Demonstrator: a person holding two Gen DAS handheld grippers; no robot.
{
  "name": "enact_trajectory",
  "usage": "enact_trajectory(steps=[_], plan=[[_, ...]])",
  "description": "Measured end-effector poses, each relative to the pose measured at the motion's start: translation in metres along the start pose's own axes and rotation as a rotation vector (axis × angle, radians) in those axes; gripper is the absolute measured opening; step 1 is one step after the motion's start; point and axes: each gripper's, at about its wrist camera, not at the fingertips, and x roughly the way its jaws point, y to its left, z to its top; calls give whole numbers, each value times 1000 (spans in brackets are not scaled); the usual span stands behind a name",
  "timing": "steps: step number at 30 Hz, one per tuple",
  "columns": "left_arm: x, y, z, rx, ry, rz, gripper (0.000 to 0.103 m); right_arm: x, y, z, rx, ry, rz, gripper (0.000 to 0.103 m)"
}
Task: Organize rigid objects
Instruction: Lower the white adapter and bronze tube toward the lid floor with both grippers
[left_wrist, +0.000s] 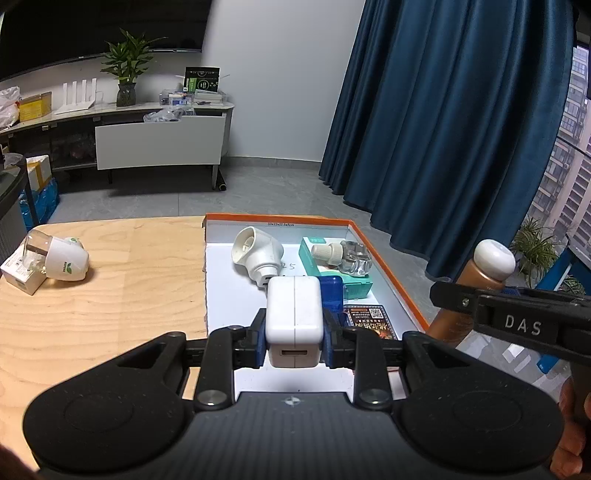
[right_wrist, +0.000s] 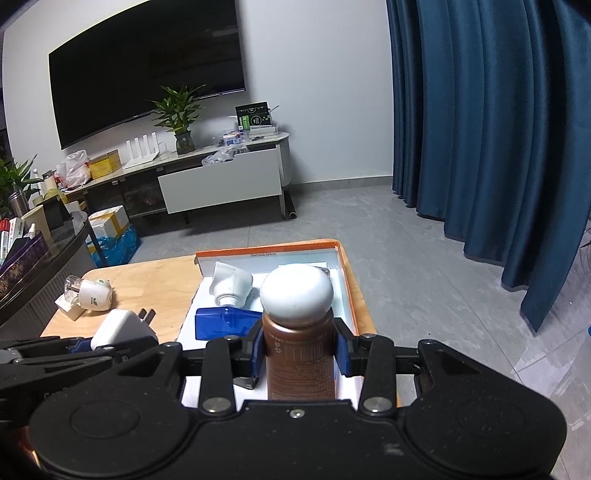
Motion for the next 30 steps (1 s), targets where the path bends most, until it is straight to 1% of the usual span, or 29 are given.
enact_trajectory(steps=[14,24,30], plan=[[10,9,32,-4,-29,6,29,12,-2,21,-22,-1,-9,46],[19,10,48,10,-29,-5,29,20,1,33,-38,11,4,46],[26,10,54,11,-15,-23,29,25,4,39,-54,30,11,46]])
